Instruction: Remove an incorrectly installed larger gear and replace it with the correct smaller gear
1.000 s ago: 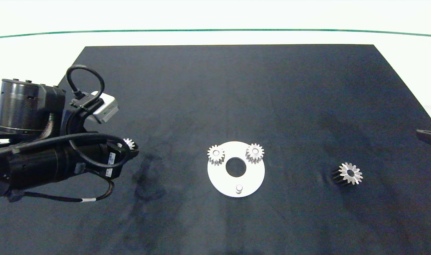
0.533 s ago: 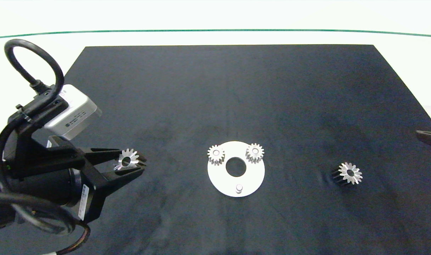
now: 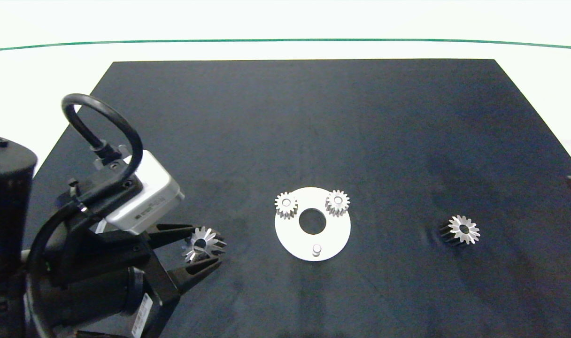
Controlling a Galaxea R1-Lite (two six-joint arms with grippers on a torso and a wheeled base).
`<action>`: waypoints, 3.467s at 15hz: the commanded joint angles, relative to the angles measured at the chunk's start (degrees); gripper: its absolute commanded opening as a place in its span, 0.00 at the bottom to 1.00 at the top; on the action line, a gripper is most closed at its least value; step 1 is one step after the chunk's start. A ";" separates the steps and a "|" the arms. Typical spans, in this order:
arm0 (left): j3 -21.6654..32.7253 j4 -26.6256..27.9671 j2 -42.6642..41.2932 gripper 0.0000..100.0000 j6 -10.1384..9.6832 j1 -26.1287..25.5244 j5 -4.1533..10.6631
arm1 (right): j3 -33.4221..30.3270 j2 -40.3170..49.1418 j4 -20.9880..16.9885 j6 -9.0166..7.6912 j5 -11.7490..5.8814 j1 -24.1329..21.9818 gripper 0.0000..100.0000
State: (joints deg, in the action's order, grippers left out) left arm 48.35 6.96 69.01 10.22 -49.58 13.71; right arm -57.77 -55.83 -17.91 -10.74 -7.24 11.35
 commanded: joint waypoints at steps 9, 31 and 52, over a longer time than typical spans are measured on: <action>7.20 -3.27 14.57 0.13 1.03 -10.10 4.83 | -0.06 4.33 -0.20 0.02 -0.05 -12.14 1.00; 16.43 -11.18 32.33 0.13 1.03 -11.94 6.24 | 2.22 6.26 -0.99 2.39 0.39 -16.45 1.00; 13.53 -12.59 33.47 0.13 1.30 -8.34 6.24 | 2.22 7.49 -0.99 3.27 0.39 -16.36 1.00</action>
State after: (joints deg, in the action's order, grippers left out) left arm 62.45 -5.81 102.58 11.50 -58.10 19.79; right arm -55.54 -48.37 -18.79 -7.41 -6.83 -5.01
